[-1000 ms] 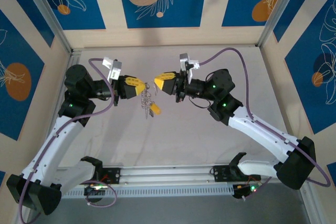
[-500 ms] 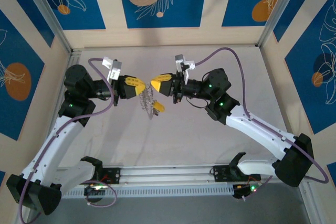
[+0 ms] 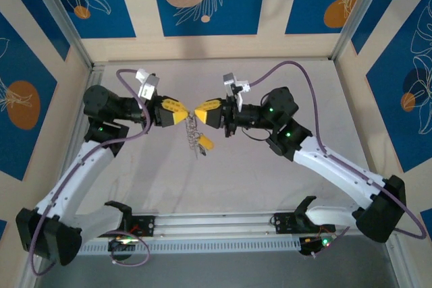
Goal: Put the keys on the keyring
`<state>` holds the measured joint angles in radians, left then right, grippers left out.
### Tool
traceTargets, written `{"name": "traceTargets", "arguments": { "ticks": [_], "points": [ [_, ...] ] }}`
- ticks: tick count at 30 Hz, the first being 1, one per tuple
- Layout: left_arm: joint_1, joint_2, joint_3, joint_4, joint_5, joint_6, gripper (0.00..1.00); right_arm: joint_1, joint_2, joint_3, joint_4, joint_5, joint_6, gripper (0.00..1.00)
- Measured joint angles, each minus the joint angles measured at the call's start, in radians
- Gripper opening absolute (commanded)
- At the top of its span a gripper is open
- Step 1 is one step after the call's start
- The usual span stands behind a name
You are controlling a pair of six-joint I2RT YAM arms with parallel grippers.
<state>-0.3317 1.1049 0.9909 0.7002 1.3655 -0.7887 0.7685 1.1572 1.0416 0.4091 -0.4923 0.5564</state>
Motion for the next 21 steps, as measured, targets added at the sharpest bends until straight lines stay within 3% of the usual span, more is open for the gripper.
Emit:
{"name": "traceTargets", "arguments": {
  "ticks": [4,8,21],
  "points": [
    [-0.001,0.077,0.006,0.341,0.037,-0.291,0.00,0.000,-0.090,0.027,-0.084,-0.006,-0.034,0.00],
    [-0.010,0.103,0.027,0.516,0.056,-0.462,0.00,0.012,-0.168,0.056,-0.135,-0.002,-0.072,0.00],
    [-0.040,0.102,0.071,0.638,0.057,-0.590,0.00,0.049,-0.117,0.036,-0.084,0.063,-0.079,0.00]
  ]
}}
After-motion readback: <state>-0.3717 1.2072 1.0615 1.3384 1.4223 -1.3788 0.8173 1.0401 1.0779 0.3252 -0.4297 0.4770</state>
